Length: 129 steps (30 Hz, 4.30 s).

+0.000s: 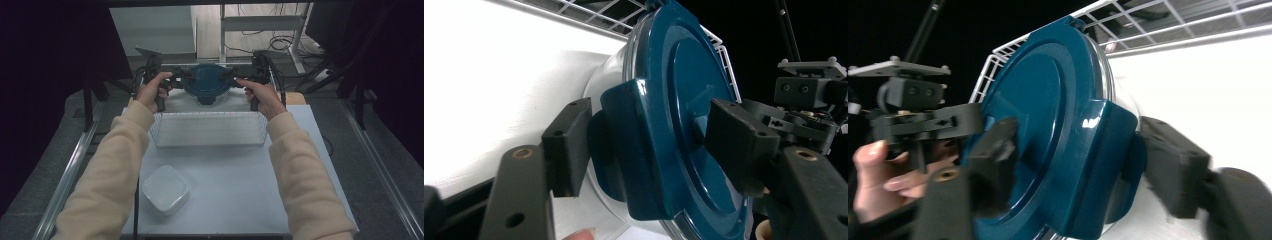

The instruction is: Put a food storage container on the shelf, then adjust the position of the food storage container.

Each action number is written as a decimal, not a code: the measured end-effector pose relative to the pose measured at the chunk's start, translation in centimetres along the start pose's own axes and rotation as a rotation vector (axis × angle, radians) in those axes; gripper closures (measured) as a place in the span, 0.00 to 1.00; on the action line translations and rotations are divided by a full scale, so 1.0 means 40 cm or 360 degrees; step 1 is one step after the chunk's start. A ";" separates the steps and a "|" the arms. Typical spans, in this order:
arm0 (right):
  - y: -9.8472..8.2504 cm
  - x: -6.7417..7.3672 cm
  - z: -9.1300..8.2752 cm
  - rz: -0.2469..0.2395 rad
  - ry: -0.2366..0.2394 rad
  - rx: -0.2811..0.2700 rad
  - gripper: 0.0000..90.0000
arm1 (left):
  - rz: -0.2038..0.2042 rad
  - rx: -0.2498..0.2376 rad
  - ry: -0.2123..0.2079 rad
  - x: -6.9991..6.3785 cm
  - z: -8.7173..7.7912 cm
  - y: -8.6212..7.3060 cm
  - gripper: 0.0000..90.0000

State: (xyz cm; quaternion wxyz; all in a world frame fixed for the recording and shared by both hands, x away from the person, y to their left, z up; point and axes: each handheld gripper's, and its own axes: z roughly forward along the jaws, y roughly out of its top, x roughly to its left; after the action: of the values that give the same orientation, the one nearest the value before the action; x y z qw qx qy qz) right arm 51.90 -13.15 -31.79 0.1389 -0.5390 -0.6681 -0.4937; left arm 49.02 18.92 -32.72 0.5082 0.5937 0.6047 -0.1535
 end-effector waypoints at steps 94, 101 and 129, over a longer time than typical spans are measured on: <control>-0.693 -0.092 -0.230 -0.0809 -0.0429 0.0053 0.25 | 0.0811 0.0025 0.0522 0.191 -0.302 -0.701 0.53; -0.692 -0.111 -0.226 -0.0776 -0.0449 0.0061 0.25 | 0.0764 0.0084 0.0609 0.214 -0.298 -0.732 0.73; -0.690 -0.136 -0.223 -0.0745 -0.0508 0.0032 0.25 | 0.0541 0.0258 0.0670 0.291 -0.216 -0.757 1.00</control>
State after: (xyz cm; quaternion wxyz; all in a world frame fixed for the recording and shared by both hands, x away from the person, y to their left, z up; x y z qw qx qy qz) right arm 27.21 -21.64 -45.54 -0.0804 -0.4396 -0.7927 -0.4145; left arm 21.37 24.77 -50.87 0.3407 0.7441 0.5745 0.0128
